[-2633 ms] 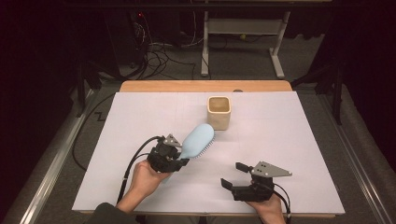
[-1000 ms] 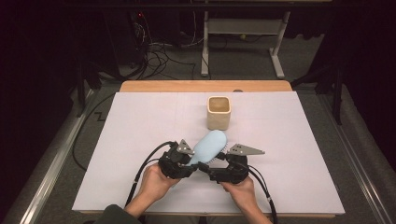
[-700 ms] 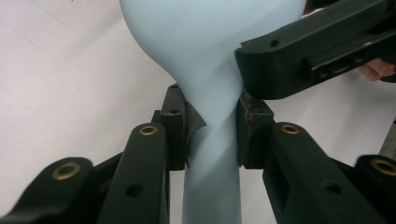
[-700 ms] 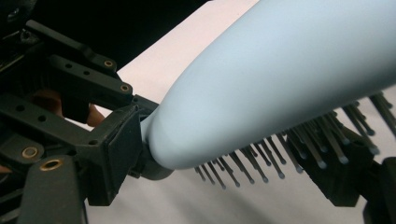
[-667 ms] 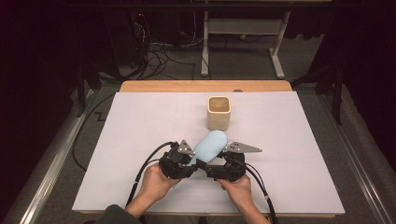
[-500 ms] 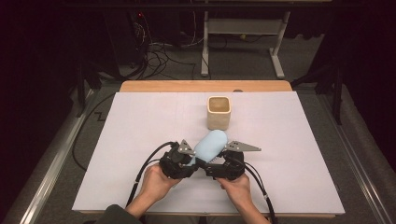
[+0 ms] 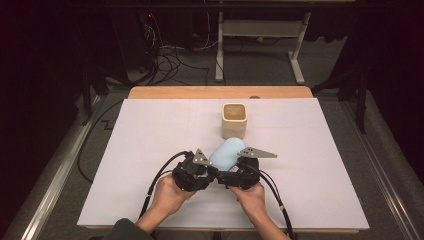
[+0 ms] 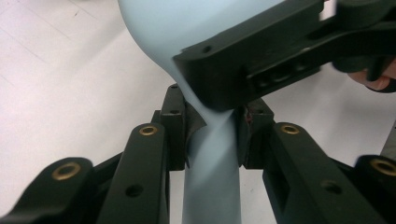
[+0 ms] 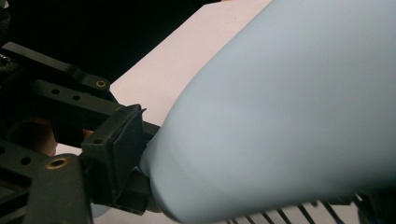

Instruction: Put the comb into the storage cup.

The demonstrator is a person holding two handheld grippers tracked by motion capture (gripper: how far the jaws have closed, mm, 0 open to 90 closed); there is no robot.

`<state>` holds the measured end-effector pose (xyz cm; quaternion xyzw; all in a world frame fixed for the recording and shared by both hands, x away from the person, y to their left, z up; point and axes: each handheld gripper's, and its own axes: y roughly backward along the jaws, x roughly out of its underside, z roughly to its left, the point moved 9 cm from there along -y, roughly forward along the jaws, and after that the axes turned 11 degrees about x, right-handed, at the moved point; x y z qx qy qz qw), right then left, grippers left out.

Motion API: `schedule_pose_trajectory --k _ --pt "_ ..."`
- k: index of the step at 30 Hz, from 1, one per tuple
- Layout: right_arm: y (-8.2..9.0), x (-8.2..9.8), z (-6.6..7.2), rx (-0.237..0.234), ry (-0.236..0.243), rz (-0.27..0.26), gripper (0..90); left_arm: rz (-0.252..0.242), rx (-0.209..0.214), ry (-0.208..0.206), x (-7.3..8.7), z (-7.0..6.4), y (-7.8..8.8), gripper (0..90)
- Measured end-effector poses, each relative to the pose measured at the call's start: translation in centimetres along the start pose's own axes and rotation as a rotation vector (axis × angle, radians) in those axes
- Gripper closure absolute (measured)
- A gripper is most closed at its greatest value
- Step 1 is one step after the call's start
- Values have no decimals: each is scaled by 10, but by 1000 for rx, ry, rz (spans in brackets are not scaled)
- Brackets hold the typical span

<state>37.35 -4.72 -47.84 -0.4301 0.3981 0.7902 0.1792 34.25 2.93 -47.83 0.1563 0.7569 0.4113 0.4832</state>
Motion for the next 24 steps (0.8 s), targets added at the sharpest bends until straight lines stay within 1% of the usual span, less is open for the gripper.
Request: schedule_pose_trajectory --k 1,3,6,11,12,14,21,24 --pt "-1 0 1 -5 -1 3 228 -4 8 -1 -1 -1 0 694" --pt "-1 -1 1 -7 3 9 238 -9 7 -7 -2 -2 0 695" --pt "0 -3 0 -18 -13 14 276 -6 5 -12 -2 -2 0 694" --pt "1 -3 0 -39 -34 50 324 3 -3 -18 -2 -2 -1 694" --pt "2 -3 0 -41 -33 53 336 3 -5 -17 -2 -1 -1 694" --pt "3 -4 1 -50 -44 64 368 7 -6 -20 -1 -1 -1 694" --pt "6 -8 5 -89 -54 70 453 -2 -5 -22 -3 -1 2 694" --pt "7 -10 7 -101 -45 68 495 -4 -14 -27 -4 -1 3 694"
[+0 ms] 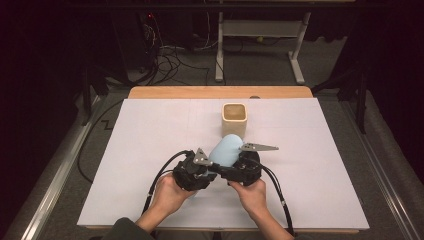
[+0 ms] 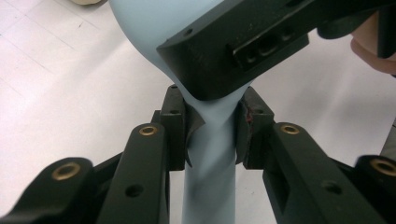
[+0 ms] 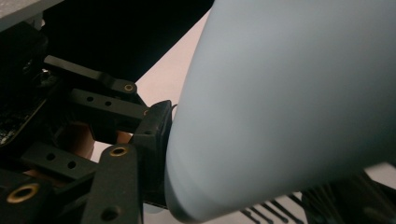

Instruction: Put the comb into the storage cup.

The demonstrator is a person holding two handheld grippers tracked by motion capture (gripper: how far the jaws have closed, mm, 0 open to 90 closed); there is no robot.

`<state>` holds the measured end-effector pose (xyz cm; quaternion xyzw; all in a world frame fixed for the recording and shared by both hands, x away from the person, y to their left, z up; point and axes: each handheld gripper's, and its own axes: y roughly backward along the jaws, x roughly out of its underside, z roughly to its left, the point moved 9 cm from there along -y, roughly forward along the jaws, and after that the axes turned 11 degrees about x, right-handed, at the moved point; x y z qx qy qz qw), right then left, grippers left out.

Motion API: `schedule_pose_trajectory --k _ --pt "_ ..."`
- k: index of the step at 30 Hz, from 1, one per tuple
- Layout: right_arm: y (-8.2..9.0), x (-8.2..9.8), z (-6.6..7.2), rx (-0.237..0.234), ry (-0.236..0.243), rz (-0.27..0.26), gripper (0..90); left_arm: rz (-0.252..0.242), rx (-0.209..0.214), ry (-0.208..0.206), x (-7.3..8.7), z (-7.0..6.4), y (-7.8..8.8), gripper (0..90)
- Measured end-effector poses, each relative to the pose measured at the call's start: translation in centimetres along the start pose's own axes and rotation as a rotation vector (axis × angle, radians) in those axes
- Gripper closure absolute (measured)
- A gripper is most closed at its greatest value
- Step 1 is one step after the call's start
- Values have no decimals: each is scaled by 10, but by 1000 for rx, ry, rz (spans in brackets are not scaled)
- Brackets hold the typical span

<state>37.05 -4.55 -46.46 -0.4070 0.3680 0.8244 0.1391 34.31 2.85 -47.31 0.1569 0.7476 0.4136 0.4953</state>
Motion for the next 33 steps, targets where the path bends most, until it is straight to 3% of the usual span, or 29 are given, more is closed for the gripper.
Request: schedule_pose_trajectory --k 14,20,24,28,33 --pt "4 -4 7 -22 35 8 563 -24 2 -3 -1 -1 3 680" --pt "6 -7 9 -27 52 11 569 -45 8 14 0 2 7 591" --pt "9 -9 6 -13 63 9 568 -63 12 32 3 5 10 480" --pt "12 -12 5 -4 67 7 568 -94 34 56 6 8 14 428" --pt "12 -14 4 11 85 12 568 -111 47 57 8 8 17 406"
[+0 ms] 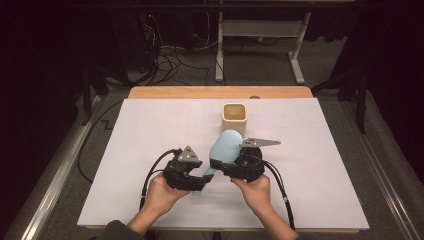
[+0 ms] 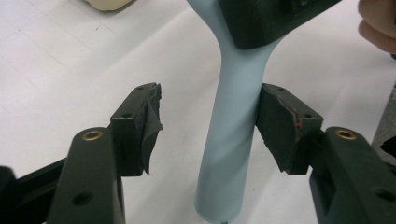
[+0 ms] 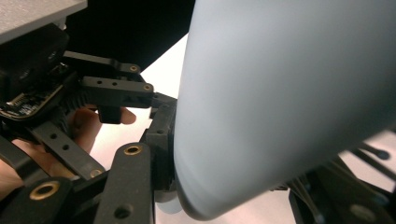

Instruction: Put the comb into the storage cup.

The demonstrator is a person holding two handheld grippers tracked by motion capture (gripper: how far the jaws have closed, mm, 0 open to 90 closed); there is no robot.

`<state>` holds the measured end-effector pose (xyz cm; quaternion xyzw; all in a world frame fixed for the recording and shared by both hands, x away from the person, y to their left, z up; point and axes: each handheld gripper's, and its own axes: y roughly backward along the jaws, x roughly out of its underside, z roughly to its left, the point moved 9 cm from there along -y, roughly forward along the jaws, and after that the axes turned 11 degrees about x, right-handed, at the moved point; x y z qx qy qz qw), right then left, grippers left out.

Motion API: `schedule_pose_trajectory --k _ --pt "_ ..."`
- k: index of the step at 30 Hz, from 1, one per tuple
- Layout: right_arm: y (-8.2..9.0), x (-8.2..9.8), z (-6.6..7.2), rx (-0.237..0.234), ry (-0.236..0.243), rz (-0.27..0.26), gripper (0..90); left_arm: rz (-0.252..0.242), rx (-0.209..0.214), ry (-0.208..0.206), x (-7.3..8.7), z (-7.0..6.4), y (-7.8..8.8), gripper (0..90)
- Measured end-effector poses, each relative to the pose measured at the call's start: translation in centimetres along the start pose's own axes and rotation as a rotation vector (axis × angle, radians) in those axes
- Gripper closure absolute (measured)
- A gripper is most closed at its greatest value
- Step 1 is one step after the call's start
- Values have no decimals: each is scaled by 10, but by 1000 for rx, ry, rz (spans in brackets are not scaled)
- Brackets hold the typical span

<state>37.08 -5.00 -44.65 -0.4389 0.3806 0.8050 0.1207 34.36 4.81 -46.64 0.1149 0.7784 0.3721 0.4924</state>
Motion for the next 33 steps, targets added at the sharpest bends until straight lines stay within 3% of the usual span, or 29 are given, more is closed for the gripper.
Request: schedule_pose_trajectory --k 13,23,26,33 --pt "8 -2 -10 49 29 10 566 -60 -10 21 15 10 12 384" --pt "12 -4 -16 60 34 18 565 -109 -16 51 23 19 25 338" --pt "14 -4 -17 64 33 20 564 -131 -47 63 26 24 29 330" --pt "17 -5 -22 75 34 26 563 -165 -61 76 36 31 40 318"
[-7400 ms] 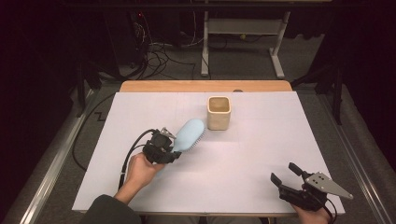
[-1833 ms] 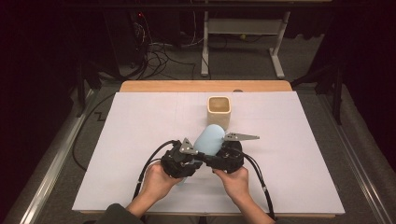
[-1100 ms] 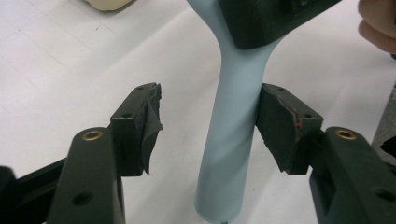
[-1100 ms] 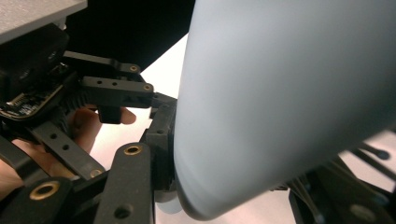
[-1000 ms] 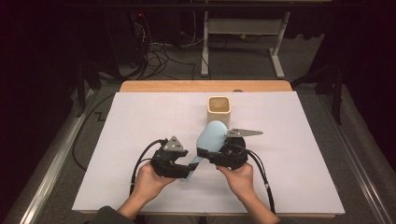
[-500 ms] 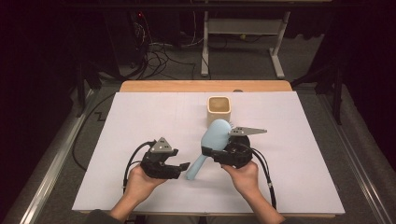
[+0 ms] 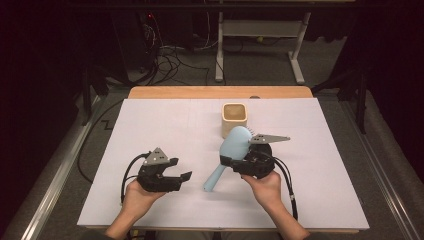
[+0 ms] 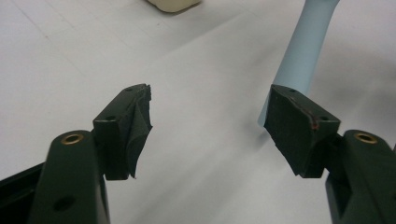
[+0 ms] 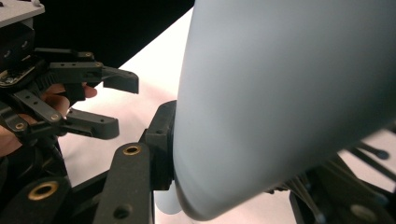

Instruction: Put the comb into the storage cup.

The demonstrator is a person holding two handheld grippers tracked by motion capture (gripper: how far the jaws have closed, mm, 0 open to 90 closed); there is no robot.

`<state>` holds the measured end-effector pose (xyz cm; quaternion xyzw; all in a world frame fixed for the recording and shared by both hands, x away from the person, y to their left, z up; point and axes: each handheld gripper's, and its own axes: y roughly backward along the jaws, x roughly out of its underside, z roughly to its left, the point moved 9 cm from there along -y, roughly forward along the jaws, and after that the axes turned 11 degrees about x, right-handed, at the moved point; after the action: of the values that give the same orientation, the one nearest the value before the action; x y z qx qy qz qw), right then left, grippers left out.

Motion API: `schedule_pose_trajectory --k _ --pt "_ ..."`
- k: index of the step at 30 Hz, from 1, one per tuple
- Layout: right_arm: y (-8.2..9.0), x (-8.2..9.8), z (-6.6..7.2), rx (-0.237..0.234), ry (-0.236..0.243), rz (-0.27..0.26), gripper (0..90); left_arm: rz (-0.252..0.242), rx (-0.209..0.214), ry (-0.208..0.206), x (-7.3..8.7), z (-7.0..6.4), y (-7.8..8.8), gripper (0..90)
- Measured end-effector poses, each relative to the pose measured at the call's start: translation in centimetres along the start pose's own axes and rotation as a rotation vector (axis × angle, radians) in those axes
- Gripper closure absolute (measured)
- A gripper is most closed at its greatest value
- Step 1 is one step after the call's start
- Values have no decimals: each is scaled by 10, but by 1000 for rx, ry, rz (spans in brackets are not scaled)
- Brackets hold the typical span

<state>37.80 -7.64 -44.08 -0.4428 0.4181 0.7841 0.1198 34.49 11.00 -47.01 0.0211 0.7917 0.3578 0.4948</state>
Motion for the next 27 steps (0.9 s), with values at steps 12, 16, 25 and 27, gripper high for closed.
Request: schedule_pose_trajectory --k 12,16,25,27 --pt "5 -3 -6 14 6 6 561 -39 -46 24 16 17 24 317" --pt "8 -4 -10 23 9 6 561 -53 -61 37 21 22 31 316" --pt "14 -7 -16 49 22 11 560 -71 -90 44 32 31 44 318" --pt "15 -8 -18 55 23 12 560 -74 -97 47 34 33 46 317"
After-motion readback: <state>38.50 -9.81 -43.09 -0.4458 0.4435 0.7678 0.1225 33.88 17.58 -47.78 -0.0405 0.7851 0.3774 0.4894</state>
